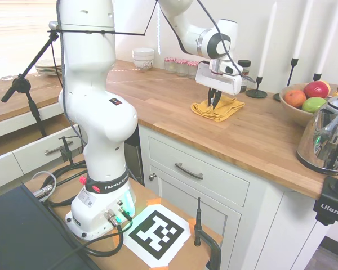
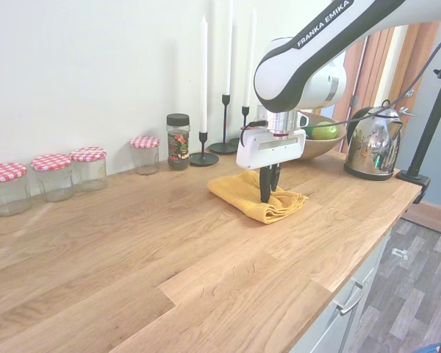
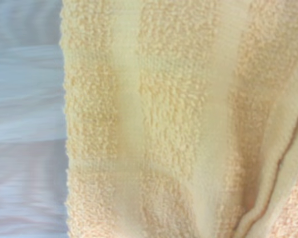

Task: Wipe the counter

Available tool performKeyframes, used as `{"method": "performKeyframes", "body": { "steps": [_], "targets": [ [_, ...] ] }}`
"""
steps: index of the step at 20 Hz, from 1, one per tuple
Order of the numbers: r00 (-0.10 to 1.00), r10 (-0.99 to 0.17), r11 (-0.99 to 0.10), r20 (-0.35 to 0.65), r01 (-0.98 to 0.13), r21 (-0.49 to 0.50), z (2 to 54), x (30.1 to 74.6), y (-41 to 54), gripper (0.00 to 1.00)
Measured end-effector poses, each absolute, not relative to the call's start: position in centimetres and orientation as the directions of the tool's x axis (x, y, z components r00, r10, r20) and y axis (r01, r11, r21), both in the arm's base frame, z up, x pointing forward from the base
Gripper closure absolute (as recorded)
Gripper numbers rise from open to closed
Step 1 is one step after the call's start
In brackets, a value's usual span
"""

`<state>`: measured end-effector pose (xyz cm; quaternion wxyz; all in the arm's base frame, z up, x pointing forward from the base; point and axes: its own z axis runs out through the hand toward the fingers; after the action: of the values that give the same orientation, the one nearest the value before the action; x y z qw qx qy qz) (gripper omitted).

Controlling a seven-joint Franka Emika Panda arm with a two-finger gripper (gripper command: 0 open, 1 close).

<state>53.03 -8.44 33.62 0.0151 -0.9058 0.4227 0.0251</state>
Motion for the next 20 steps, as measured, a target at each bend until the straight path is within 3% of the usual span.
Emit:
{"method": "performKeyframes", "body": {
  "steps": [9,20],
  "targets": [
    [0.626,-0.778,-0.627,-0.054,-0.779,0.004,33.2,51.7,-15.0,1.00],
    [0.633,-0.774,-0.633,-0.009,-0.773,0.035,33.3,51.8,-16.4,1.00]
  ]
}}
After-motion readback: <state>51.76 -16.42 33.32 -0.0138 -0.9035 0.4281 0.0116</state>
